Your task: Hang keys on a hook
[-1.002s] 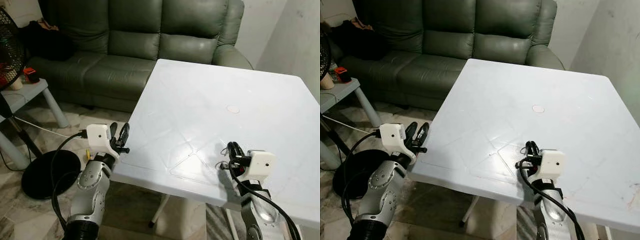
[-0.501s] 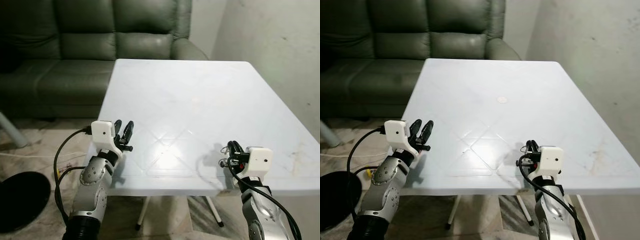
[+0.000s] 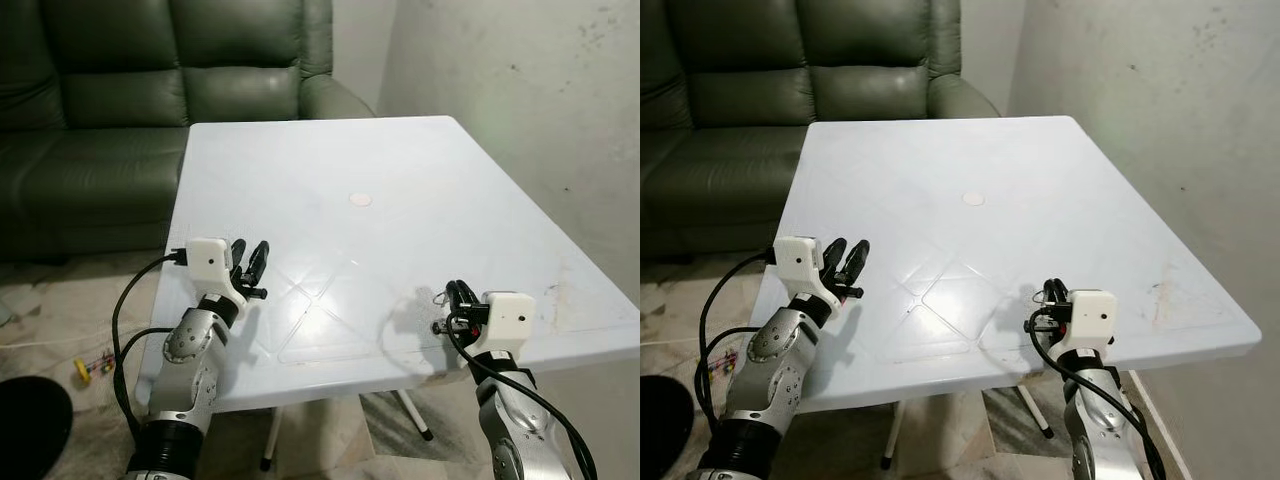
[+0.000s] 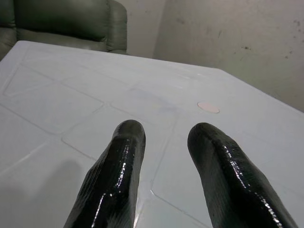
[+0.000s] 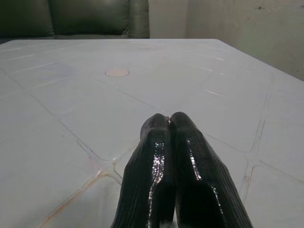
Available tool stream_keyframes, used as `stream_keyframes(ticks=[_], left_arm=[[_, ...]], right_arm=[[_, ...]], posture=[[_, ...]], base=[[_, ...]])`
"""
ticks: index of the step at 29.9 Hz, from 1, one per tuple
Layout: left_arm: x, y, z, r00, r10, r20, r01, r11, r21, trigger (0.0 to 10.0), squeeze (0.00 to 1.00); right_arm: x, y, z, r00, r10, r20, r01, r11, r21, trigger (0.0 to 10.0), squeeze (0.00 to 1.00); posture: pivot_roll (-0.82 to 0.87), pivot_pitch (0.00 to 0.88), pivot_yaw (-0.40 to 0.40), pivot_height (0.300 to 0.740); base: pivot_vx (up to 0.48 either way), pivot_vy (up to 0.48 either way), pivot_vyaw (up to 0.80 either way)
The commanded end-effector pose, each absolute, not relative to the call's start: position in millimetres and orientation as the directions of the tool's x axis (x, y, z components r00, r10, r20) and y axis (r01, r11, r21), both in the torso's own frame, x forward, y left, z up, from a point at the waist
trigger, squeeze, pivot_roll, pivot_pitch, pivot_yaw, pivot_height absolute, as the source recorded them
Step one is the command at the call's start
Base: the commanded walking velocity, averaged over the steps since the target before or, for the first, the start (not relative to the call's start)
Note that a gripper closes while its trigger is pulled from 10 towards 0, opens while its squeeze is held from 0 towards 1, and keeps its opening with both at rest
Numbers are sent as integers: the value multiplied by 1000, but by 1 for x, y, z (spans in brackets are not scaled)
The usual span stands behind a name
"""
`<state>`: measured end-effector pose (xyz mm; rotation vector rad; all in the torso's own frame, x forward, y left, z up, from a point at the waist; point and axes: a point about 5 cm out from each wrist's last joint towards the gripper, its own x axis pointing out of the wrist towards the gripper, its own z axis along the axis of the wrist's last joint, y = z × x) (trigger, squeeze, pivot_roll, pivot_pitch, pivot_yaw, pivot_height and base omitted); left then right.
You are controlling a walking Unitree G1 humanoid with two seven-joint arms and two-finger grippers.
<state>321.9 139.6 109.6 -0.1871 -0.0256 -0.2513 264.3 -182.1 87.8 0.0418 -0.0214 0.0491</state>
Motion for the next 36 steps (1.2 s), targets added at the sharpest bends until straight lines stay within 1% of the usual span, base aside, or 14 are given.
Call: stream_keyframes(ticks=[1,8,13,17,27,32,36], left_arm=[[325,141,111,972,-231,46,236,954,-188,10000,0],[328,142,111,976,-215,25,215,957,-193,10000,0],[327,140,109,975,-222,16,219,947,-233,10000,0],[326,140,108,976,-217,3,212,948,-237,10000,0],[325,138,104,977,-212,-24,203,958,-201,10000,0],[326,137,106,975,-222,-17,215,957,-193,10000,0],[327,135,113,975,-223,7,221,963,-153,10000,0]], right_arm=[[266,-182,93,998,53,41,-54,998,33,10000,0],[267,-178,93,997,59,40,-60,997,37,10000,0],[266,-178,93,997,61,39,-63,997,36,10000,0],[266,-177,94,997,63,38,-65,997,35,10000,0],[267,-176,95,997,61,37,-62,997,40,10000,0],[268,-176,95,998,58,39,-59,997,40,10000,0],[270,-176,99,997,58,47,-60,998,34,10000,0]], posture=[[26,0,-14,740],[28,0,-14,740],[33,0,-20,740],[34,0,-24,740],[39,0,-32,740],[48,0,-40,740],[52,0,-42,740]], base=[[0,446,-719],[0,0,-717],[0,0,-716],[0,0,-719],[0,0,-718],[0,0,-719],[0,0,-719]])
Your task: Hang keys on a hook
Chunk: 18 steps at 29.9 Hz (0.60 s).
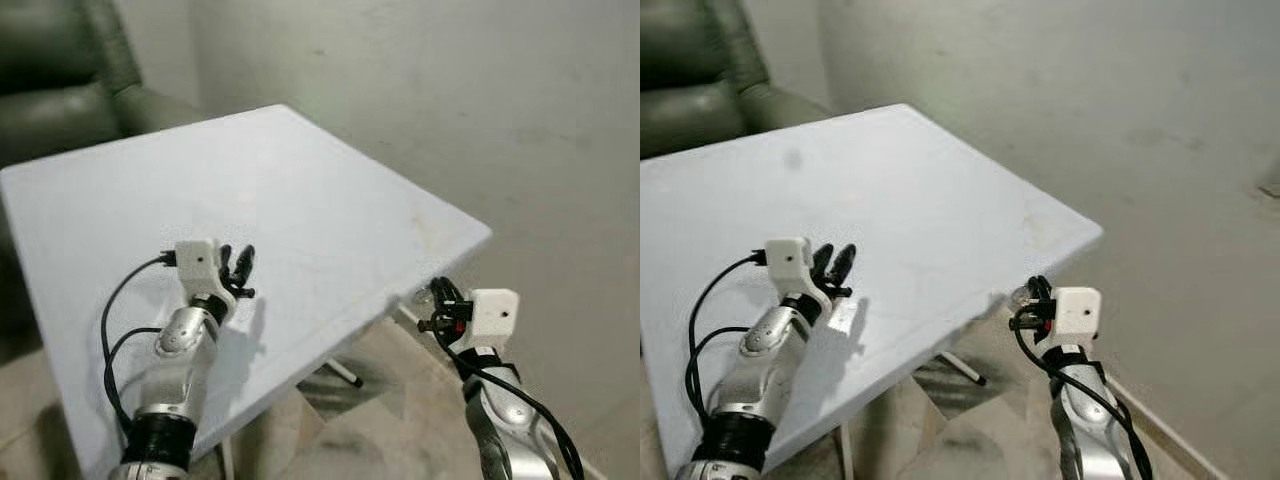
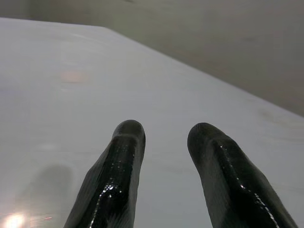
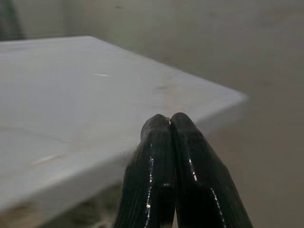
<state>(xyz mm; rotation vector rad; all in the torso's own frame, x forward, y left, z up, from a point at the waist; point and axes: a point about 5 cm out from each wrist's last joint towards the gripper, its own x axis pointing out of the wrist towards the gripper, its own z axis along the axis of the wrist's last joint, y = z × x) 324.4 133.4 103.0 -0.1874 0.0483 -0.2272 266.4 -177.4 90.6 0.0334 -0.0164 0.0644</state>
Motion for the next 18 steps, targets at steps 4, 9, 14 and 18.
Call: stream_keyframes(ticks=[4,9,14,18], left_arm=[[327,134,119,969,-244,26,245,960,-138,10000,0],[326,133,126,968,-245,45,249,958,-141,10000,0],[320,127,127,967,-249,50,254,955,-154,10000,0],[318,125,127,970,-241,46,245,954,-172,10000,0]], right_arm=[[273,-180,106,996,50,68,-51,998,22,10000,0],[274,-184,113,995,43,87,-45,999,16,10000,0],[271,-187,111,996,31,81,-32,999,10,10000,0],[268,-183,111,997,29,78,-30,999,17,10000,0]], posture=[[53,0,-37,740],[50,0,-29,740],[46,0,-28,740],[45,0,-29,740]], base=[[0,0,-719],[0,0,-719],[0,0,-716],[0,0,-719]])
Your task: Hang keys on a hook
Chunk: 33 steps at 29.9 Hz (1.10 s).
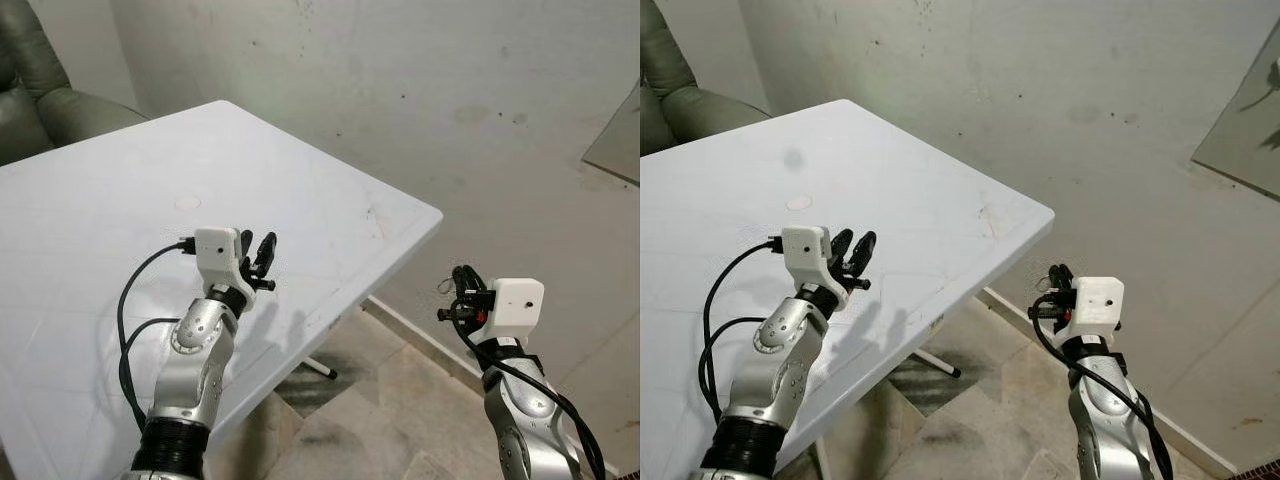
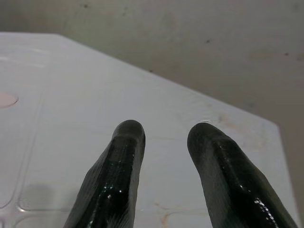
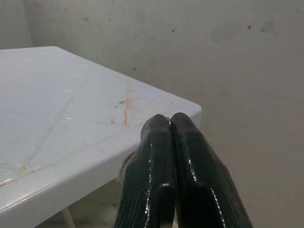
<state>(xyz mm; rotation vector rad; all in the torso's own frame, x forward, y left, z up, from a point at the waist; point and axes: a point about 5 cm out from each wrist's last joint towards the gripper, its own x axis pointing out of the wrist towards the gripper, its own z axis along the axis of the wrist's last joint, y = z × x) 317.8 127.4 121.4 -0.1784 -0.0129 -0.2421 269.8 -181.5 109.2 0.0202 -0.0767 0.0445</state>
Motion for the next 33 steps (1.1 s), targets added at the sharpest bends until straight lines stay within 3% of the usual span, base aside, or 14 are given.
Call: stream_keyframes(ticks=[1,8,13,33], left_arm=[[318,125,127,972,-232,46,237,955,-176,10000,0],[317,127,126,972,-233,33,234,946,-223,10000,0],[318,129,127,975,-222,33,223,951,-214,10000,0],[321,131,125,980,-197,-23,189,964,-185,10000,0]], right_arm=[[268,-182,111,997,29,77,-31,999,19,10000,0],[266,-180,111,997,25,70,-27,999,31,10000,0],[266,-181,111,997,21,69,-23,999,29,10000,0],[265,-178,110,998,20,60,-22,999,27,10000,0]], posture=[[44,0,-29,740],[42,0,-28,740],[42,0,-26,740],[43,0,-24,740]], base=[[0,0,-719],[0,0,-719],[0,424,-719],[0,0,-718]])
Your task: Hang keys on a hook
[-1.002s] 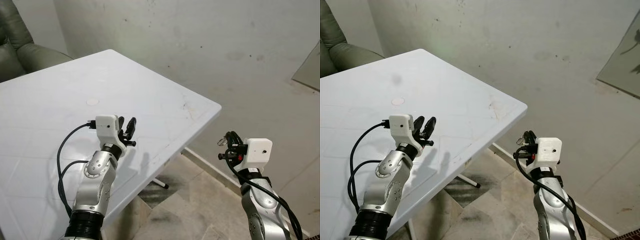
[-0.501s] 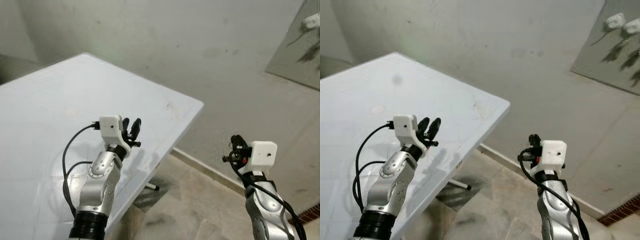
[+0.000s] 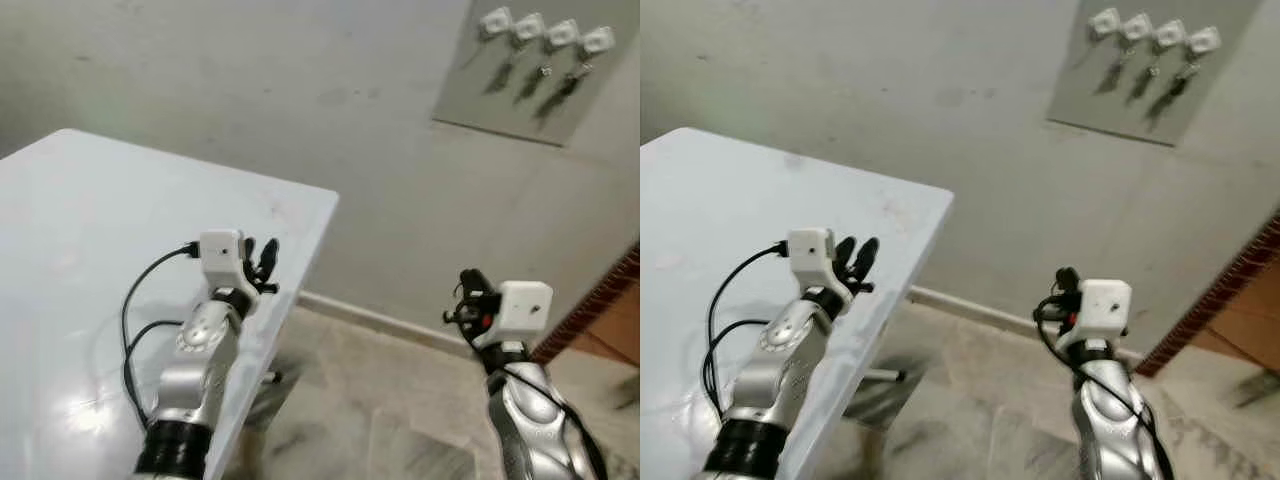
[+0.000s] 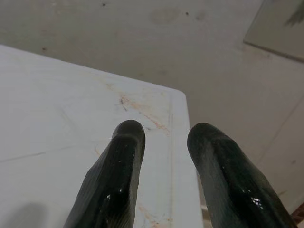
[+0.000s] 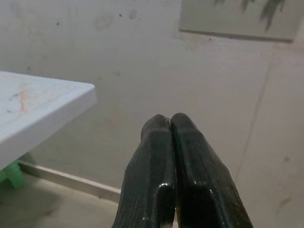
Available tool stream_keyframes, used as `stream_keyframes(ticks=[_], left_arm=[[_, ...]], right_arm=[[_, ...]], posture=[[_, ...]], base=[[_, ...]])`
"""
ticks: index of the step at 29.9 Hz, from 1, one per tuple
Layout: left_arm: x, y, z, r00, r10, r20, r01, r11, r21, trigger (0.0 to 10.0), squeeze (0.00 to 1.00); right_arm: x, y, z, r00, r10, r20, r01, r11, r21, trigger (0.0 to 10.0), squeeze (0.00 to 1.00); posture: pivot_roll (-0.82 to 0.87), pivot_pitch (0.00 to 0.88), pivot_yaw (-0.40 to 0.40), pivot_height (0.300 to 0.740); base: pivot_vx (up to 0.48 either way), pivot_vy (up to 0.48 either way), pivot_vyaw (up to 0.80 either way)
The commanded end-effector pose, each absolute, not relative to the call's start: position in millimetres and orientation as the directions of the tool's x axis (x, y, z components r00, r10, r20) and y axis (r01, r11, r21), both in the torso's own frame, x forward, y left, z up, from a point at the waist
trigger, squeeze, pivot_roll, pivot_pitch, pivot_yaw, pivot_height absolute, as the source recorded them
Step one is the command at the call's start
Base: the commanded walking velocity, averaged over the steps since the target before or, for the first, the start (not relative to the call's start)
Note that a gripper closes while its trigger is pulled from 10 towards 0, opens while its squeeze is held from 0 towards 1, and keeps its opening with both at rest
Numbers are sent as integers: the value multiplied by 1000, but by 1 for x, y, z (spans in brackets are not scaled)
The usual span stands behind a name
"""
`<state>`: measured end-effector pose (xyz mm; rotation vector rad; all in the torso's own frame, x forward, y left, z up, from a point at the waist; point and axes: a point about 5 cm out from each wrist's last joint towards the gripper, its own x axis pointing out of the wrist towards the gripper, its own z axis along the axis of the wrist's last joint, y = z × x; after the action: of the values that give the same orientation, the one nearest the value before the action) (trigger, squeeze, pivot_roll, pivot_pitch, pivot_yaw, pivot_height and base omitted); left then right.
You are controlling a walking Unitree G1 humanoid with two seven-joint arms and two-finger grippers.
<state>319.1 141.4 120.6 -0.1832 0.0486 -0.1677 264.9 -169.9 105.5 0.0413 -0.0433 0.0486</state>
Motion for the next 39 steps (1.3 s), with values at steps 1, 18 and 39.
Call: stream_keyframes(ticks=[1,18,39], left_arm=[[321,131,125,980,-195,-24,188,966,-179,10000,0],[323,130,128,979,-204,-7,203,977,-70,10000,0],[324,132,126,972,-230,-45,223,968,-113,10000,0]], right_arm=[[265,-178,110,998,21,60,-22,999,27,10000,0],[266,-178,109,999,0,55,-1,1000,22,10000,0],[266,-180,104,993,-114,10,114,993,-4,10000,0]], posture=[[42,0,-24,740],[40,0,-20,740],[42,0,31,740]], base=[[0,0,-719],[0,0,-717],[0,0,-92]])
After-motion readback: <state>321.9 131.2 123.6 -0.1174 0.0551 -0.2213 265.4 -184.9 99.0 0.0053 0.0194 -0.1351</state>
